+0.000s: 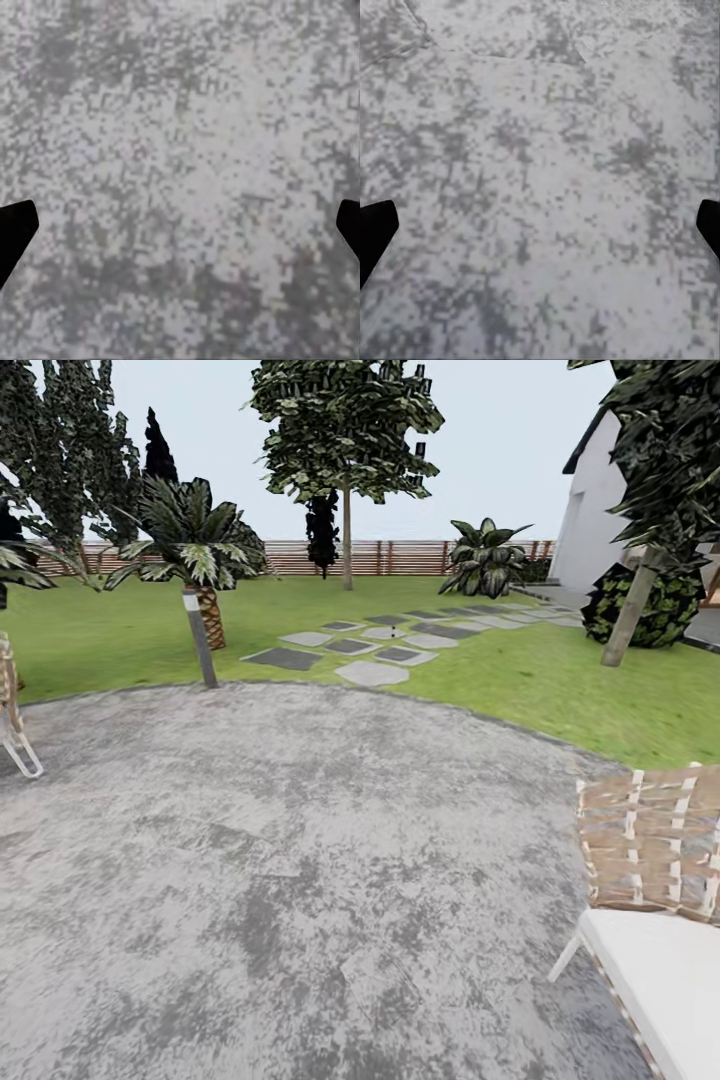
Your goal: In the garden, pick up the pesticide atomizer on the floor and spray pesticide onto both trees until each tree trunk is fully covered.
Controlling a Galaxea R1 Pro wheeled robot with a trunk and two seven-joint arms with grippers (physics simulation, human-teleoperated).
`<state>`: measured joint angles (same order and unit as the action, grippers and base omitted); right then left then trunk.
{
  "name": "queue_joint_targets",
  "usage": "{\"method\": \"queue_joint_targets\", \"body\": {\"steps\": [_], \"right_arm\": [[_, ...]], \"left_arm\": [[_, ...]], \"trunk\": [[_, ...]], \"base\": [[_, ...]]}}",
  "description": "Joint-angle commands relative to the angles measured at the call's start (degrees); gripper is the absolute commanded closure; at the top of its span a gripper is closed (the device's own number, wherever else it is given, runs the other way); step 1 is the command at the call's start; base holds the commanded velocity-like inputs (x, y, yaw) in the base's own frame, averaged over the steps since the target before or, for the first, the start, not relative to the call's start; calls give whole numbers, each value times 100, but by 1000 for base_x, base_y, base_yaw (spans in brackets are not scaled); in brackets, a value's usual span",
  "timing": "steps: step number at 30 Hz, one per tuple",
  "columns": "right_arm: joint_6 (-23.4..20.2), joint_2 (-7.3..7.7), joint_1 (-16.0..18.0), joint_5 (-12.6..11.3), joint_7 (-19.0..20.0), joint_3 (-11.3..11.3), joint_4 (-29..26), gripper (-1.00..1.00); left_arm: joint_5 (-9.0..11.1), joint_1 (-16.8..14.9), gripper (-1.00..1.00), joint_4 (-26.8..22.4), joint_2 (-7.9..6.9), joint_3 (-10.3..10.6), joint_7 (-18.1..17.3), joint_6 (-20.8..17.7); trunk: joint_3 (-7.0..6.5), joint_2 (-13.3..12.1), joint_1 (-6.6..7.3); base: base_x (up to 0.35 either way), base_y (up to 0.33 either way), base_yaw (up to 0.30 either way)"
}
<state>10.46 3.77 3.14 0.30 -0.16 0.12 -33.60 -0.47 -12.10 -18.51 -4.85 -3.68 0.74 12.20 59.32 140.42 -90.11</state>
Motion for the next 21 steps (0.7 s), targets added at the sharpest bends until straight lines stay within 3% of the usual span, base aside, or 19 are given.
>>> {"method": "queue_joint_targets", "body": {"steps": [1,21], "right_arm": [[17,1,2,4,-2,-4,3,-100],[44,10,2,13,-2,-4,3,-100]], "left_arm": [[-5,-3,-100,5,2,-12,5,19],[-5,-3,-100,5,2,-13,5,19]], "trunk": [[5,1,-2],[5,1,-2]], "base": [[337,0,35],[337,0,3]]}}
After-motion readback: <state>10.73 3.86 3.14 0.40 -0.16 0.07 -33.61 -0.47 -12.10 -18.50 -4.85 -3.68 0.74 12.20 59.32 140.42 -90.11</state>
